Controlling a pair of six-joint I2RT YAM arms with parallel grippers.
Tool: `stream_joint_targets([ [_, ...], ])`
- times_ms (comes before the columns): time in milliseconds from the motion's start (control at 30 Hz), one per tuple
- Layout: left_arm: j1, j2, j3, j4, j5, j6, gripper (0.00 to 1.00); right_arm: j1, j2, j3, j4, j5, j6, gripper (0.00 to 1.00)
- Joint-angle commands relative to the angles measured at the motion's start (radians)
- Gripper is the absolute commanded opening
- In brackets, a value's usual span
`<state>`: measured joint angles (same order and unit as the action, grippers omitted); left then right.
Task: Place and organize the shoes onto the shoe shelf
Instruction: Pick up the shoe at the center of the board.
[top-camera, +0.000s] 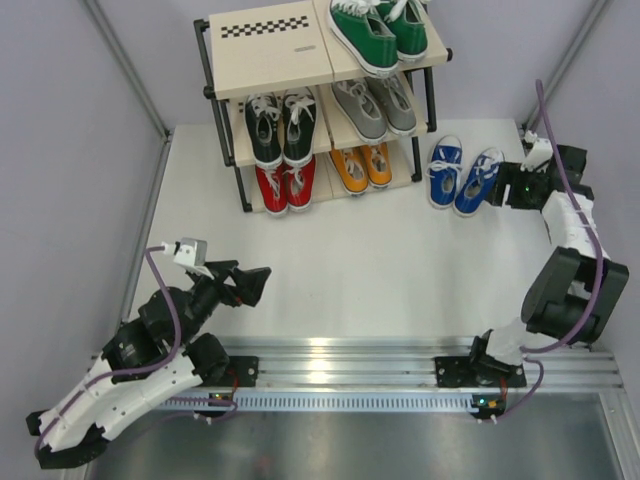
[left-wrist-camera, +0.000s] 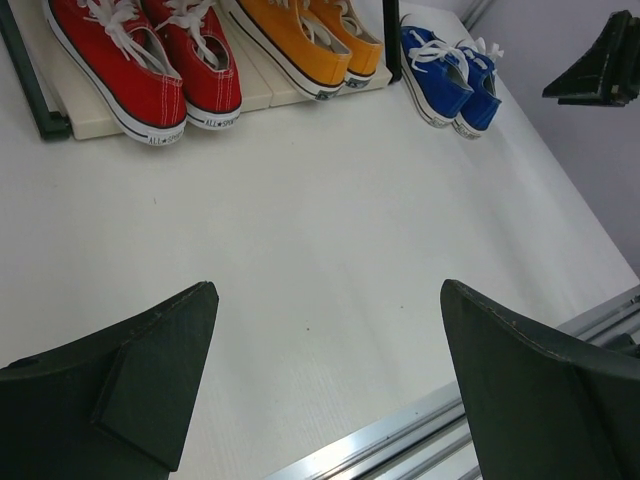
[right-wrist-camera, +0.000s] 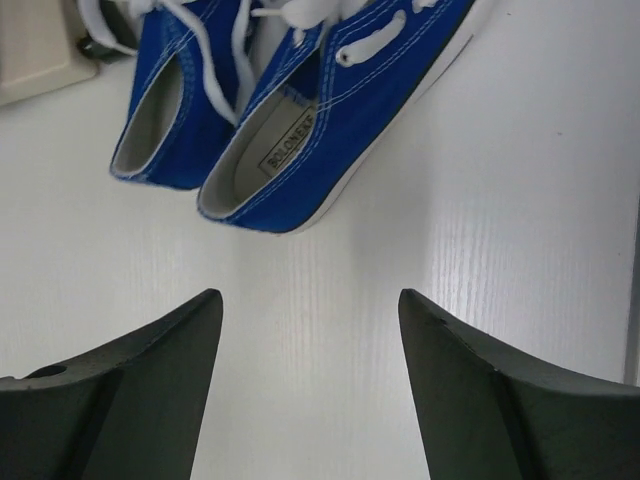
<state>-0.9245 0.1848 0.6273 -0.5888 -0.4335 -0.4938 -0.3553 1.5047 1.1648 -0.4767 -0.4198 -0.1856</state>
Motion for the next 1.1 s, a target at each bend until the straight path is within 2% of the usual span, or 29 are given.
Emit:
stream_joint_targets([
  [0,0.001,-0.016,0.0,0.009,0.013,0.018,0.98,0.01,0.087,0.11,0.108,0.098,0.179,0.72],
  [133,0.001,-0.021,-0.001,0.009,0.022,0.02,0.98,0.056,0.221,0.182,0.112,0.183,0.271,0.73],
  [300,0.001,-0.027,-0.003,0.007,0.026,0.024,0.98,0.108,0.314,0.248,0.135,0.187,0.362,0.73],
  [533,0.001,-0.027,-0.003,0.01,0.035,0.024,0.99,0.15,0.471,0.352,0.098,0.312,0.417,0.7],
  [700,0.001,-0.025,-0.005,0.009,0.035,0.026,0.99,0.148,0.489,0.354,0.108,0.337,0.426,0.68],
  [900,0.001,-0.018,-0.003,0.007,0.041,0.027,0.98,0.135,0.489,0.348,0.115,0.294,0.442,0.65],
  [1067,0.001,-0.021,-0.005,0.009,0.044,0.026,0.99,0.101,0.41,0.319,0.138,0.253,0.434,0.64],
])
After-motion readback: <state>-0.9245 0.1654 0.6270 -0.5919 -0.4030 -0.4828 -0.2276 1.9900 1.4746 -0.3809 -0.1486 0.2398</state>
